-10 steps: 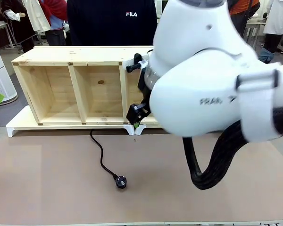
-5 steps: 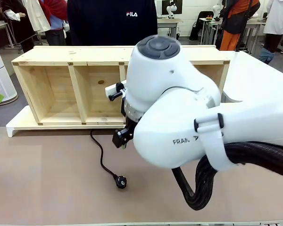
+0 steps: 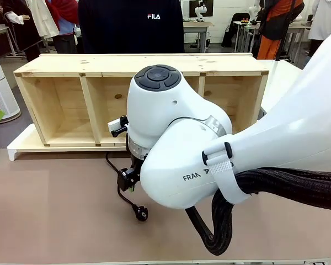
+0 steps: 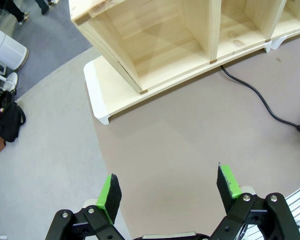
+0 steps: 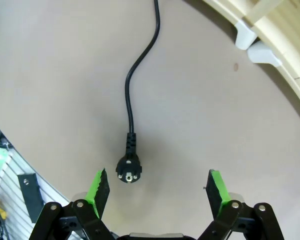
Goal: Perform cable management.
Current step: When the cord part of the Power Cable appears at the lower middle area of the table and stops, grasp the cord part of the Power Cable.
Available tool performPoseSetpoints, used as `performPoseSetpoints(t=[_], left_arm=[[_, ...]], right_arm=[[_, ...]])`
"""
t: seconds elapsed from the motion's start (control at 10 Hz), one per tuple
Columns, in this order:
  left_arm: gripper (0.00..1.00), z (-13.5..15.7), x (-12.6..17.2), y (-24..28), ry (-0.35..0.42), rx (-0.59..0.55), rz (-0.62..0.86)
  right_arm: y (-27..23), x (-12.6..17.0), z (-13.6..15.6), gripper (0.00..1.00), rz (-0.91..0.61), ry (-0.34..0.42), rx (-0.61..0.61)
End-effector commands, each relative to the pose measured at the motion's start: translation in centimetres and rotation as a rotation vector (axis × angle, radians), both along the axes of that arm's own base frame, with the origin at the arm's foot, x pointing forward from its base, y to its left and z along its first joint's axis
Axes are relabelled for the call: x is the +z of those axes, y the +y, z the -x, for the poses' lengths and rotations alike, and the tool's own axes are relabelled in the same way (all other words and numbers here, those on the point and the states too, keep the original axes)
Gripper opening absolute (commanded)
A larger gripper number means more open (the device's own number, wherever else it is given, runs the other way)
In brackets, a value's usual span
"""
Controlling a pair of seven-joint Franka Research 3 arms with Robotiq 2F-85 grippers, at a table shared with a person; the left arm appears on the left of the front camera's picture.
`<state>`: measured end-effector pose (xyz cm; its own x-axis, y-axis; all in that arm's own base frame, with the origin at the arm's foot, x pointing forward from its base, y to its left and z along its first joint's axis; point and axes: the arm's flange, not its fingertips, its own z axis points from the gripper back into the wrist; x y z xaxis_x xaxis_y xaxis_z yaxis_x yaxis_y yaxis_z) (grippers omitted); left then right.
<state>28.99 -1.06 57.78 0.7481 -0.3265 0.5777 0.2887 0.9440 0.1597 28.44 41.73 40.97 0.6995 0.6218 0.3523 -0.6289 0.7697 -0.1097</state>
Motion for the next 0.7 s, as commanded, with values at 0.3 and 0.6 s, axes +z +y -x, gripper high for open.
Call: performPoseSetpoints(t=[0.3,0.6], left_arm=[[1.00,0.0,0.0,0.0,-0.003,0.012,0.011],[1.00,0.0,0.0,0.0,-0.003,0.012,0.011]], right_arm=[[0.0,0.0,0.0,1.00,0.000,0.000,0.000],[0.0,0.0,0.0,1.00,0.000,0.000,0.000]])
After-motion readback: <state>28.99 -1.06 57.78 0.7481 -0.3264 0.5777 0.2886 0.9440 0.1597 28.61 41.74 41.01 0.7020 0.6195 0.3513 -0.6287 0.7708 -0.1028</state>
